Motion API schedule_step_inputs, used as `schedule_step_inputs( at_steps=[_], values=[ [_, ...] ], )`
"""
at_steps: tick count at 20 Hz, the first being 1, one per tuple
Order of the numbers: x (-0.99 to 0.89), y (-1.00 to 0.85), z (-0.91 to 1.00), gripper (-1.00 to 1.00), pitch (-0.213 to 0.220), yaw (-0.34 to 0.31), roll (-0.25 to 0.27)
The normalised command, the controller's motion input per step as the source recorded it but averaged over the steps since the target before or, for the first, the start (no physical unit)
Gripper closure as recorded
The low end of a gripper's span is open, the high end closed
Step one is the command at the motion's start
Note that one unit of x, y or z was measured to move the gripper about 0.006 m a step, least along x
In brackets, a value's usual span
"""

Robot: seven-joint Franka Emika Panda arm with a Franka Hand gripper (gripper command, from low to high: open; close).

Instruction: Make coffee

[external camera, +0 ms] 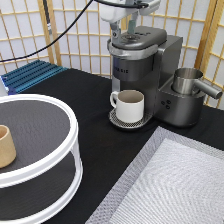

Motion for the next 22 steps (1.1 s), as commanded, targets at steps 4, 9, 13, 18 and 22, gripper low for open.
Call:
schedule_step_inputs(
  at_steps=[4,9,13,18,22],
  values=[
    [0.0,-0.27,0.04,-1.0,0.0,0.003,0.01],
    [0.01,0.0,0.04,-1.0,0.005,0.0,0.0],
    [0.0,0.15,-0.28,-1.0,0.0,0.031,0.0],
    [0.19,-0.24,-0.94,-1.0,0.043,0.05,0.005],
    [-0.11,-0.07,-0.8,-1.0,0.073,0.006,-0.022]
  ],
)
